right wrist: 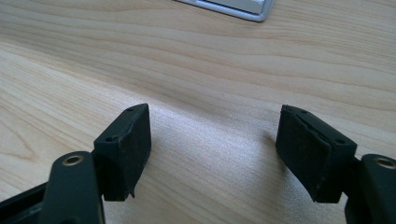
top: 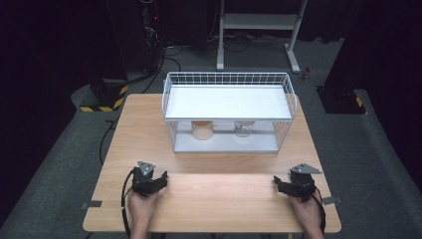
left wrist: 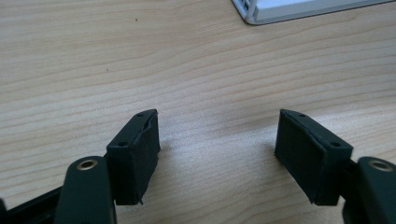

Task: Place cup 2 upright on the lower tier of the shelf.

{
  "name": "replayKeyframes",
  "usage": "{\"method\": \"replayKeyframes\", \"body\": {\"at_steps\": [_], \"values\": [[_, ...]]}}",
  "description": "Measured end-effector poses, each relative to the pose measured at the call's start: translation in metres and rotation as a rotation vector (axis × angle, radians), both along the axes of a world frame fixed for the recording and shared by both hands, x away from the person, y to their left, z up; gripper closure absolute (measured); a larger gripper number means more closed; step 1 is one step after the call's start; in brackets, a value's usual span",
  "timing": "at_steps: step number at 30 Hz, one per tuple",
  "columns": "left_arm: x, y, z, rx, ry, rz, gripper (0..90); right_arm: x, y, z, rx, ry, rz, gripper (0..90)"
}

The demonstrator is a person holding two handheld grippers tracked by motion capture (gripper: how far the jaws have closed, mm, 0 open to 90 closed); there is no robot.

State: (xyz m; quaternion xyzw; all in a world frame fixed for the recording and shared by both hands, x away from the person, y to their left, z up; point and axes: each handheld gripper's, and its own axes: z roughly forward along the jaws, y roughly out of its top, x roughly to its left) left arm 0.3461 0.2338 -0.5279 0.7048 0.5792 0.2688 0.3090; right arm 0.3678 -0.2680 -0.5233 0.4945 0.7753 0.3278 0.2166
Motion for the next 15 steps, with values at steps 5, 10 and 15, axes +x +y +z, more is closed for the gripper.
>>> {"method": "replayKeyframes", "body": {"at_steps": [5, 10, 15], "values": [[0.0008, 0.0011, -0.0003, -0.012, 0.004, 0.002, 28.0, 0.0, 0.0, 0.0, 0.0, 0.0, 0.0, 26.6], [0.0008, 0.001, -0.0004, -0.012, 0.004, 0.003, 27.9, -0.0001, 0.0, 0.0, 0.0, 0.0, 0.0, 26.6], [0.0008, 0.001, -0.0003, -0.012, 0.004, 0.002, 27.9, 0.0, 0.0, 0.0, 0.0, 0.0, 0.0, 26.6]]}}
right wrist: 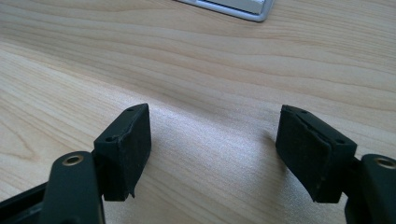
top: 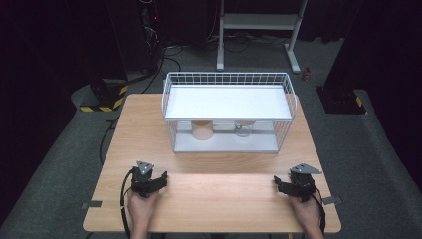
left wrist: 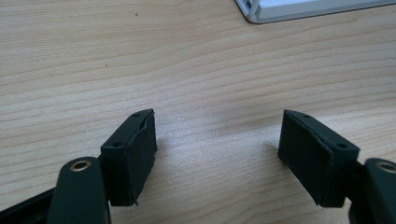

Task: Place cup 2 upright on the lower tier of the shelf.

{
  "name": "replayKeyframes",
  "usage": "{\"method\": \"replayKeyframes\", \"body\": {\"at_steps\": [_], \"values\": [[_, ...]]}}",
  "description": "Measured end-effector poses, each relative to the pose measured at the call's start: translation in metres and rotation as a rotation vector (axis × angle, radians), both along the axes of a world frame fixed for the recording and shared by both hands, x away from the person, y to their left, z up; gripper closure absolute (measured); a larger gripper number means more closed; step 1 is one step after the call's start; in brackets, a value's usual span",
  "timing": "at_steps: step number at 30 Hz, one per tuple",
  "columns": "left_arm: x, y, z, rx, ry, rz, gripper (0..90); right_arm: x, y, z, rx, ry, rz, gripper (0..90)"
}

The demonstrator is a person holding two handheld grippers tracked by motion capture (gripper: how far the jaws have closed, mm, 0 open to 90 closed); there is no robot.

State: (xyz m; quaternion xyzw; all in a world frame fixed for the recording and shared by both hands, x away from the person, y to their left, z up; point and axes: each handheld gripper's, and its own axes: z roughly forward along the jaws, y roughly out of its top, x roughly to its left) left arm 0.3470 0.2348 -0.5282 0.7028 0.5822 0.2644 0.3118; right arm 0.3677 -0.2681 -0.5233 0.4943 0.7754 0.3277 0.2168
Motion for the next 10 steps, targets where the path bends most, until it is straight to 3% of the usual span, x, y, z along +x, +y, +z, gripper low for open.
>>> {"method": "replayKeyframes", "body": {"at_steps": [10], "values": [[0.0004, -0.0004, 0.0, -0.006, 0.002, 0.001, 26.6, 0.0001, 0.0, 0.0, 0.001, 0.001, 0.002, 26.6]]}}
